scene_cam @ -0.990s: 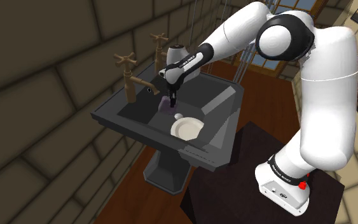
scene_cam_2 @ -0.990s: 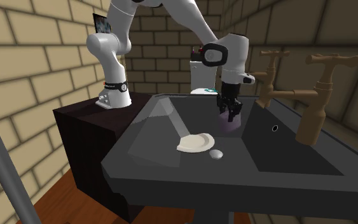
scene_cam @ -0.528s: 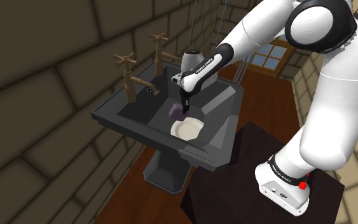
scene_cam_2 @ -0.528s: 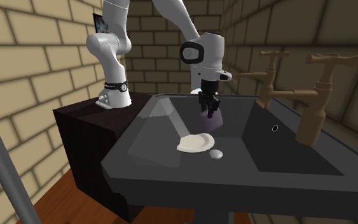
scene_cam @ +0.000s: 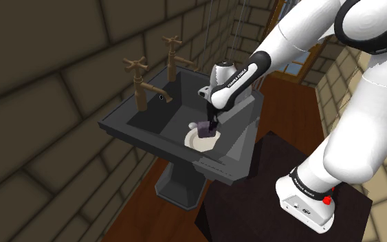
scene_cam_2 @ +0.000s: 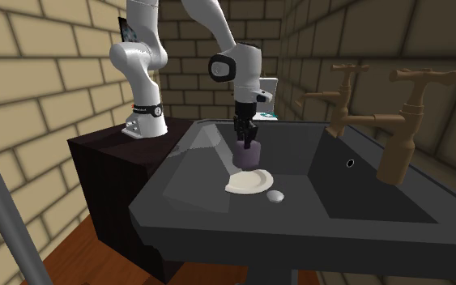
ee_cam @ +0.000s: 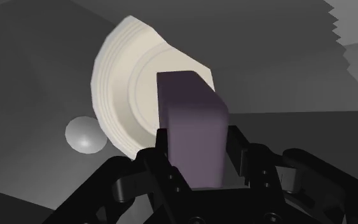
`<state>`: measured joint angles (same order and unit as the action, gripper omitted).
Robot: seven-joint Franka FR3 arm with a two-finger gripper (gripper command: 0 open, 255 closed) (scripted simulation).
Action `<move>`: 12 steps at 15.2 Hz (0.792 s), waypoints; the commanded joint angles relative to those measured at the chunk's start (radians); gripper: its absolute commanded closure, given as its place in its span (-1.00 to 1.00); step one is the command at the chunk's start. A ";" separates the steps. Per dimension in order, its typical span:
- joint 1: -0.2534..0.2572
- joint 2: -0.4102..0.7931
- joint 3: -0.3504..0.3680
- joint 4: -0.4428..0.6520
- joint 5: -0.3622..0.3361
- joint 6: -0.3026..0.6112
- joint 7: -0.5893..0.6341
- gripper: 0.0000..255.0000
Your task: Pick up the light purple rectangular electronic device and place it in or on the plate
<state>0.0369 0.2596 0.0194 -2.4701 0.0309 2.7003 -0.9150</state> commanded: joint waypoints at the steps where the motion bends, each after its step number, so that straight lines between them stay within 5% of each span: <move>1: 0.001 0.025 0.001 -0.001 0.000 0.026 0.000 1.00; 12: 0.001 0.193 0.001 0.036 0.002 0.158 -0.003 1.00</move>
<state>0.0356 0.4307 0.0168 -2.4347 0.0328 2.8550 -0.9172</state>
